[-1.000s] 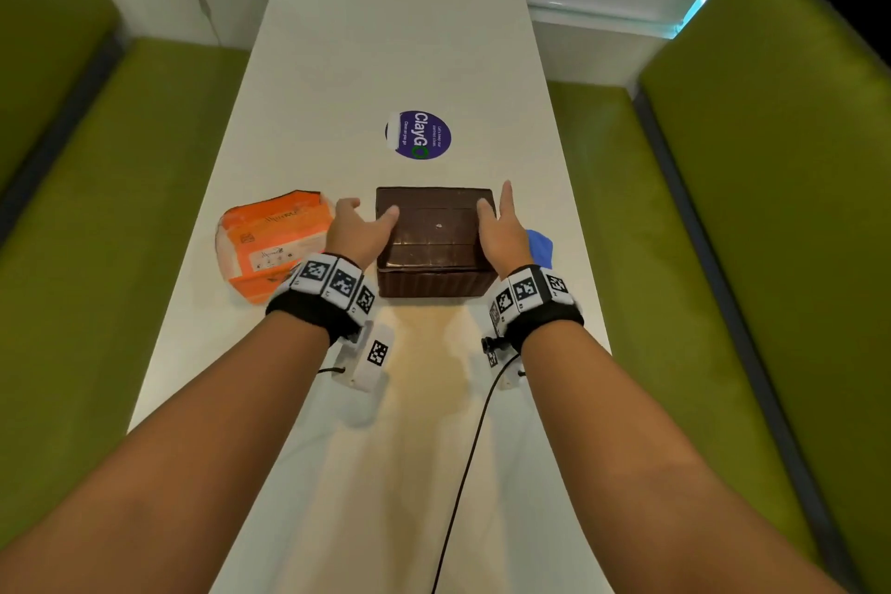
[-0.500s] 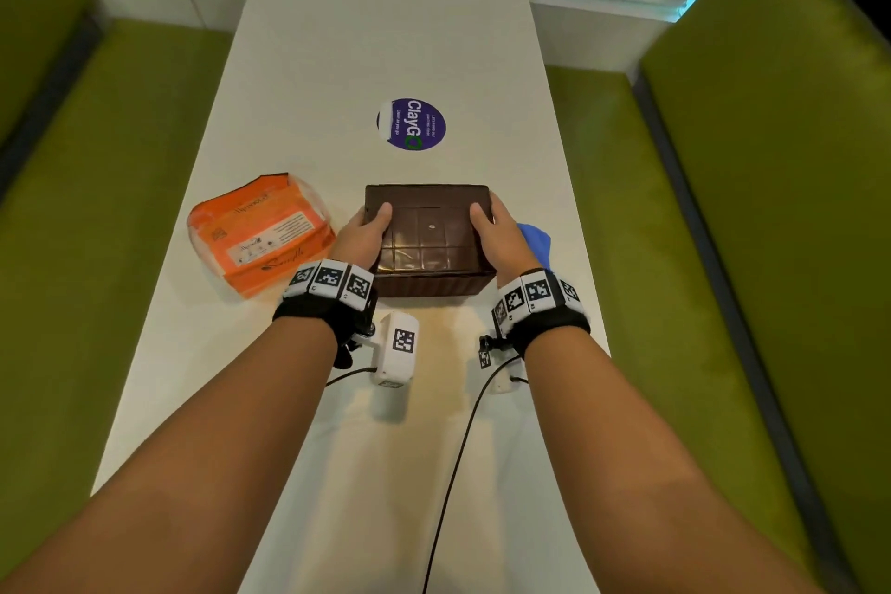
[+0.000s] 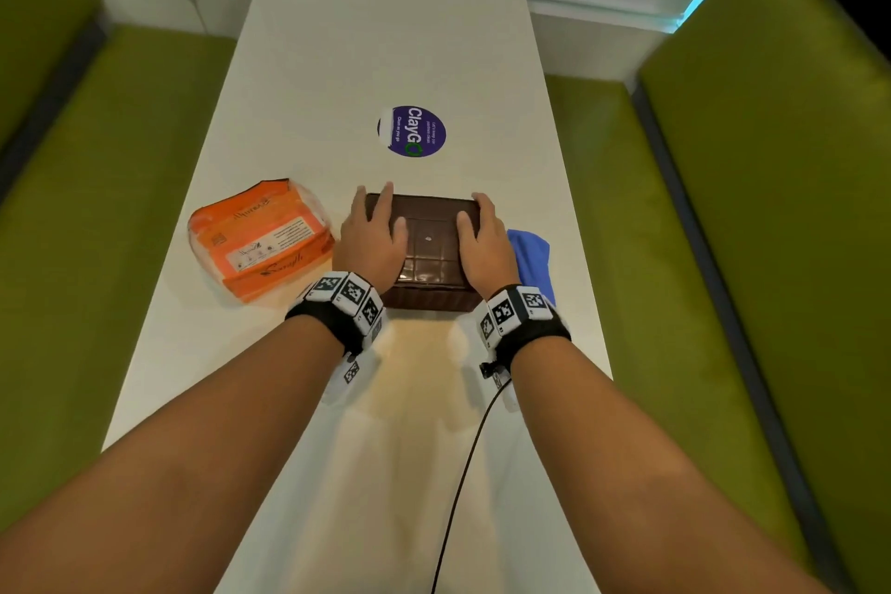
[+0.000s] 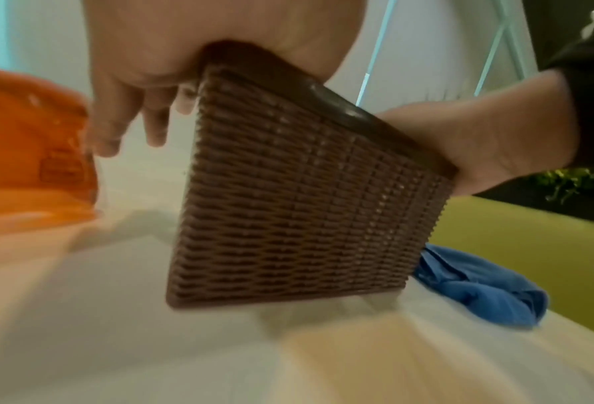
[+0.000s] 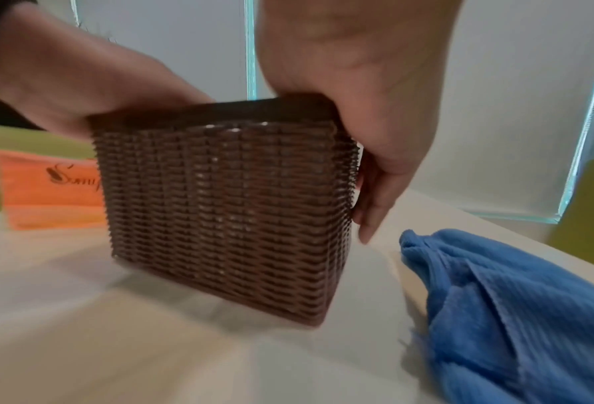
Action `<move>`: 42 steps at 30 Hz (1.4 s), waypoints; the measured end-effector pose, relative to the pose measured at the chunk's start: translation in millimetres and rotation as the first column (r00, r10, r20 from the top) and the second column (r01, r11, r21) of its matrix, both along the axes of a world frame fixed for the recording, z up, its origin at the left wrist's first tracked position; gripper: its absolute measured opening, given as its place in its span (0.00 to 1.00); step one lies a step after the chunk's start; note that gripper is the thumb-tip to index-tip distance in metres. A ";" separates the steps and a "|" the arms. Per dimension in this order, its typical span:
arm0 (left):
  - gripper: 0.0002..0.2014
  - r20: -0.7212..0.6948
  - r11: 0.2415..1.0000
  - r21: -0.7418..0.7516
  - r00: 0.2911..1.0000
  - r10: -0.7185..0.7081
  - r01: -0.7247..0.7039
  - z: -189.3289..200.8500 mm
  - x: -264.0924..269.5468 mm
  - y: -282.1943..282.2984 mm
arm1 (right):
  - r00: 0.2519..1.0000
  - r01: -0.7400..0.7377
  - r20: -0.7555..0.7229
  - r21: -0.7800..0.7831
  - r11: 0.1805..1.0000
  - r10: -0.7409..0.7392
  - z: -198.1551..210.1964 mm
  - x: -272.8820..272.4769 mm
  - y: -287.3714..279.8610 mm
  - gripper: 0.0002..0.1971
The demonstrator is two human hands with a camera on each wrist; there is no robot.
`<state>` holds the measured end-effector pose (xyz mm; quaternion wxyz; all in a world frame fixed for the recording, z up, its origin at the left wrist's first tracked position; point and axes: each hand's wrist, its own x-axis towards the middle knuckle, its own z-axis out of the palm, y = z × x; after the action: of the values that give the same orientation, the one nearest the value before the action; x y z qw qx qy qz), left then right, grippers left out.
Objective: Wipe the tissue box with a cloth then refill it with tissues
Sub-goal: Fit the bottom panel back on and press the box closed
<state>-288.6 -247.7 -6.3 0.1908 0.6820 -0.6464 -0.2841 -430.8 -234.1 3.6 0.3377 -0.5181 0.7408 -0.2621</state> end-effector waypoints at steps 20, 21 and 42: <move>0.33 -0.321 0.862 0.470 0.873 0.367 -0.190 -4.6 21.7 -11.8 | 0.898 0.052 0.414 0.241 0.969 -0.151 -7.5 -14.0 -7.5 0.31; 0.34 -0.302 0.875 0.446 0.888 0.346 -0.189 -5.5 20.4 -10.4 | 0.901 0.059 0.409 0.220 0.974 -0.147 -6.7 -12.5 -6.0 0.29; 0.34 -0.285 0.993 0.105 0.954 0.090 -0.062 10.3 5.4 8.9 | 0.998 -0.022 -0.056 -0.017 1.000 0.021 -2.3 -1.4 5.1 0.27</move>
<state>-283.2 -238.8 4.0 0.2613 0.6658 -0.5708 -0.4034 -432.2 -229.0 1.3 0.3151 -0.5362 0.7419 -0.2506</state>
